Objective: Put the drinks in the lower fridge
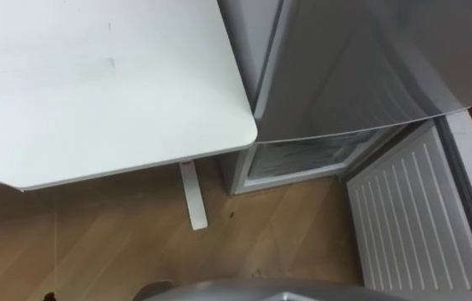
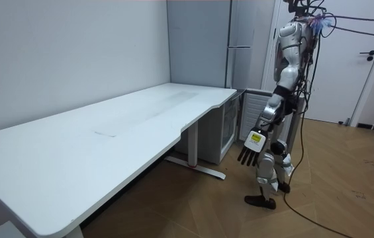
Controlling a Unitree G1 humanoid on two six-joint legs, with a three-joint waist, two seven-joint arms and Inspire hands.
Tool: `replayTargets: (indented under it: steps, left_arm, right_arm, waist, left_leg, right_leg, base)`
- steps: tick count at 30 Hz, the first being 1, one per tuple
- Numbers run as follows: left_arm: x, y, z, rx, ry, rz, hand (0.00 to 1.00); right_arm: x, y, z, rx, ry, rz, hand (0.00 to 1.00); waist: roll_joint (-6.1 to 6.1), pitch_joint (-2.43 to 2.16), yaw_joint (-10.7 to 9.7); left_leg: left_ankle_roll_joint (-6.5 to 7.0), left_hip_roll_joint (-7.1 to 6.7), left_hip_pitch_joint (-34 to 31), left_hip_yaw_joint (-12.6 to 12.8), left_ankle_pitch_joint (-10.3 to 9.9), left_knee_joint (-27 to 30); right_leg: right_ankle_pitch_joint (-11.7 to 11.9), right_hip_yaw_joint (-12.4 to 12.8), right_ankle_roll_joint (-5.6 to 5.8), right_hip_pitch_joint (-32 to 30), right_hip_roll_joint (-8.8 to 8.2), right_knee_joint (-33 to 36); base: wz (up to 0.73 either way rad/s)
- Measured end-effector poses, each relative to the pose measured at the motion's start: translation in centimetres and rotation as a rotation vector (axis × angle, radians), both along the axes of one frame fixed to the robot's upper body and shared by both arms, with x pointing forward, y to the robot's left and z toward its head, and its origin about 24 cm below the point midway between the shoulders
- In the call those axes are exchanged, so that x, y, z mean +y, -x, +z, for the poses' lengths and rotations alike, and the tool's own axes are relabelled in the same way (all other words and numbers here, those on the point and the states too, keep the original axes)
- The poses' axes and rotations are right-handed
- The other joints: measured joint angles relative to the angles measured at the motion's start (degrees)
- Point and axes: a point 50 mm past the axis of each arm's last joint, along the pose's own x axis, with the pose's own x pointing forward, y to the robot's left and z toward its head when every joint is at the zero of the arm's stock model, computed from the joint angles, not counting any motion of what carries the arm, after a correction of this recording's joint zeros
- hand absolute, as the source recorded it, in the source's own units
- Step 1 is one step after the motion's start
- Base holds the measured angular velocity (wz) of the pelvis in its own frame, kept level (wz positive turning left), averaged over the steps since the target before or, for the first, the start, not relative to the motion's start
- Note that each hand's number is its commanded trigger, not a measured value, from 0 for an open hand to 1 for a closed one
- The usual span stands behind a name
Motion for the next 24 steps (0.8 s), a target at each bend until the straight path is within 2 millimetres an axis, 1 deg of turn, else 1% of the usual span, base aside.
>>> replayTargets:
  steps: [4, 5, 7, 9, 10, 11, 13, 15, 16, 17, 18, 20, 22, 24]
  left_arm:
    - [0.0, 0.6, 0.0, 0.025, 0.005, 0.001, 0.0]
    - [0.1, 0.8, 0.0, 0.038, 0.004, 0.002, 0.0]
    - [0.1, 1.1, 0.0, 0.057, 0.005, -0.006, 0.0]
    - [0.1, 1.2, 0.0, 0.068, 0.011, -0.002, 0.0]
    - [0.1, 1.4, 0.0, 0.072, 0.012, -0.001, 0.0]
    - [0.0, 1.6, 0.0, 0.079, 0.015, 0.001, 0.0]
    - [0.0, 1.7, 0.0, 0.084, 0.022, 0.002, 0.0]
    - [-0.1, 1.7, -0.1, 0.085, 0.024, -0.001, 0.0]
    - [-0.1, 1.5, -0.1, 0.086, 0.025, -0.008, 0.0]
    - [-0.3, 1.3, -0.2, 0.086, 0.026, -0.021, 0.0]
    - [-0.3, 0.8, -0.2, 0.08, 0.022, -0.029, 0.0]
    - [-0.5, 0.3, -0.4, 0.086, 0.024, -0.068, 0.0]
    - [-0.9, -0.2, -0.6, 0.087, 0.041, -0.084, 0.0]
    - [-1.2, -0.4, -0.8, 0.082, 0.052, -0.084, 0.0]
  right_arm:
    - [0.1, 1.4, -0.4, -0.012, -0.048, -0.023, 0.0]
    - [0.1, 1.7, -0.4, -0.028, -0.057, -0.033, 0.0]
    - [0.1, 1.9, -0.5, -0.047, -0.073, -0.041, 0.0]
    - [0.2, 2.4, -0.8, -0.063, -0.092, -0.063, 0.0]
    - [0.3, 2.6, -0.9, -0.08, -0.106, -0.076, 0.0]
    - [0.5, 2.7, -1.1, -0.096, -0.119, -0.085, 0.0]
    - [0.7, 3.5, -1.4, -0.11, -0.137, -0.109, 0.0]
    - [1.1, 3.9, -1.8, -0.126, -0.153, -0.113, 0.0]
    - [1.2, 4.0, -1.9, -0.14, -0.158, -0.121, 0.0]
    - [1.4, 4.3, -2.1, -0.143, -0.164, -0.125, 0.0]
    - [1.6, 4.5, -2.3, -0.145, -0.166, -0.126, 0.0]
    - [2.7, 4.7, -3.2, -0.178, -0.213, -0.141, 0.0]
    - [3.6, 4.9, -3.9, -0.225, -0.268, -0.159, 0.0]
    - [4.5, 5.0, -4.6, -0.264, -0.319, -0.15, 0.0]
  waist:
    - [0.46, 0.02, 0.2]
    - [0.81, 0.21, 0.2]
    - [0.7, 0.06, 0.2]
    - [0.91, -0.12, 0.2]
    - [0.67, -0.18, 0.3]
    - [0.71, -0.17, 0.3]
    - [0.84, -0.18, 0.4]
    - [1.28, -0.17, 0.4]
    - [1.73, -0.19, 0.4]
    - [2.17, -0.24, 0.6]
    - [2.34, -0.2, 0.7]
    - [2.52, -0.19, 0.8]
    - [2.64, -0.19, 1.2]
    - [2.72, -0.23, 1.8]
  left_leg:
    - [-0.03, 0.06, 0.3, -0.2, -0.2, 0.1]
    - [-0.05, 0.17, 0.1, -0.2, -0.4, 0.3]
    - [-0.04, 0.36, -0.3, -0.4, -0.5, 0.9]
    - [-0.06, 0.48, -0.3, -0.6, -0.5, 1.1]
    - [-0.1, 0.55, -0.2, -0.6, -0.5, 1.1]
    - [-0.3, 0.92, -0.3, -0.7, -0.6, 1.4]
    - [-0.45, 1.17, -0.4, -0.7, -0.7, 1.9]
    - [-0.55, 1.37, -0.4, -0.8, -0.8, 2.0]
    - [-0.56, 1.46, -0.4, -0.8, -0.8, 2.0]
    - [-0.58, 1.54, -0.4, -0.7, -0.8, 2.0]
    - [-0.62, 1.6, -0.4, -0.7, -0.8, 2.0]
    - [-0.93, 2.0, -0.3, -0.8, -0.6, 2.0]
    - [-1.21, 2.11, -0.4, -0.8, -0.6, 1.9]
    - [-1.41, 2.11, -0.8, -0.8, -0.6, 1.9]
  right_leg:
    - [0.0, 0.0, 0.0, 0.5, 0.01, 0.0]
    - [0.0, 0.0, 0.0, 0.5, 0.07, 0.0]
    - [0.0, -0.1, -0.06, 0.5, 0.21, -0.1]
    - [0.1, -0.1, -0.21, 0.7, 0.37, -0.3]
    - [0.3, -0.2, -0.37, 1.1, 0.52, -1.0]
    - [0.6, -0.2, -0.47, 1.1, 0.81, -1.0]
    - [0.7, -0.2, -0.59, 1.2, 1.03, -1.1]
    - [0.7, -0.2, -0.7, 1.2, 1.2, -1.1]
    - [0.8, -0.2, -0.78, 1.2, 1.26, -1.1]
    - [0.8, -0.2, -0.84, 1.2, 1.34, -1.0]
    - [0.8, -0.2, -0.87, 1.3, 1.41, -1.0]
    - [0.9, -0.2, -0.94, 1.6, 1.76, -1.1]
    - [0.9, -0.3, -1.03, 1.3, 1.88, -1.1]
    - [0.8, 0.0, -1.43, 0.6, 1.92, -1.1]
  base:
    - [0.0]
    - [0.0]
    - [0.04]
    - [0.04]
    - [0.0]
    - [0.0]
    - [0.0]
    - [0.0]
    - [0.0]
    - [0.0]
    - [0.0]
    - [0.0]
    - [-0.06]
    - [-0.15]
